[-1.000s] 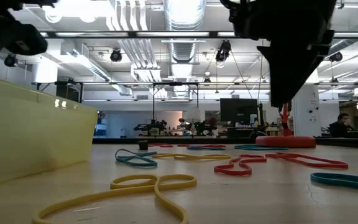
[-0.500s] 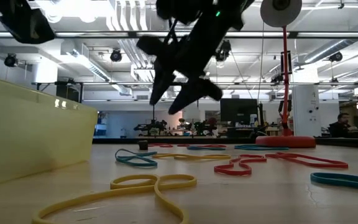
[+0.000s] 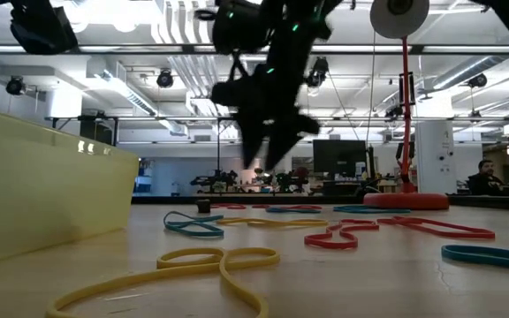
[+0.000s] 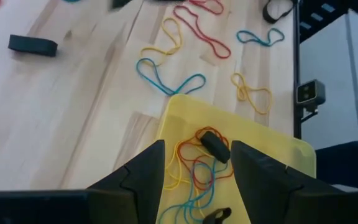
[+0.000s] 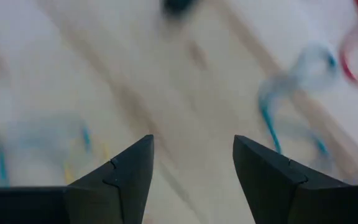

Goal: Pick and place rubber bands into bin
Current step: Put the yellow rubber band into the bin

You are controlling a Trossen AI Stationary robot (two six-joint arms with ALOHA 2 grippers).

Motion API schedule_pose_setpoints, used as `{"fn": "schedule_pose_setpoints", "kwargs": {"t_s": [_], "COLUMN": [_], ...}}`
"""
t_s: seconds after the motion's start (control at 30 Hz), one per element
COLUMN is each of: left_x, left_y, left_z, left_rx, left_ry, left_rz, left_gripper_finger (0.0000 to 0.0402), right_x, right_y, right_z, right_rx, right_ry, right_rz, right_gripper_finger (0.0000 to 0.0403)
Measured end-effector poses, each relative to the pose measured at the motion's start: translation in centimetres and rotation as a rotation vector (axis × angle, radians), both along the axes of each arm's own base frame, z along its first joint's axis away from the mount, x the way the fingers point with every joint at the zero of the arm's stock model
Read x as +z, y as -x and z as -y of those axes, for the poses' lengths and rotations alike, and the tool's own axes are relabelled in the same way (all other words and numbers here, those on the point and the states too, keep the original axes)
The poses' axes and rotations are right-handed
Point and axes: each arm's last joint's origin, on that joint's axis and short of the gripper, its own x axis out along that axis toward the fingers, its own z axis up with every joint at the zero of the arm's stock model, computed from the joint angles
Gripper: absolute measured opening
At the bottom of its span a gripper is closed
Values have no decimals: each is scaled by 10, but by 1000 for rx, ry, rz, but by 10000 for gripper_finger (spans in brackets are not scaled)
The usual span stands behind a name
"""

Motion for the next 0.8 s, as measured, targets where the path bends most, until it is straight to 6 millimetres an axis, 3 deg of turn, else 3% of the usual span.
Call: {"fn": "schedule_pose_setpoints", "kwargs": {"t_s": [0.17, 0.3, 0.43, 0.53, 0.63, 0.8], "left_x": [-4, -7, -11, -14, -17, -21], "left_y": [-3, -6, -11, -15, -18, -23], "left_z": [1, 3, 5, 6, 8, 10], "left_rx": [-22, -50, -86, -110, -131, -137], "left_ry": [-28, -55, -96, -124, -142, -141], "left_rz": [-18, -34, -53, -67, -85, -115], "left_gripper_finger": [168, 168, 168, 168, 168, 168], "right_x": [9, 14, 12, 8, -2, -17], "right_y": [41, 80, 127, 159, 189, 222], "right_z": [-46, -90, -122, -132, -136, -132], "right_rx": [169, 272, 233, 232, 339, 469], "right_ry": [5, -82, -145, -120, -62, -24], "right_rz": [-278, -328, -376, -402, -457, -527], "right_gripper_finger": [205, 205, 205, 206, 206, 206]}}
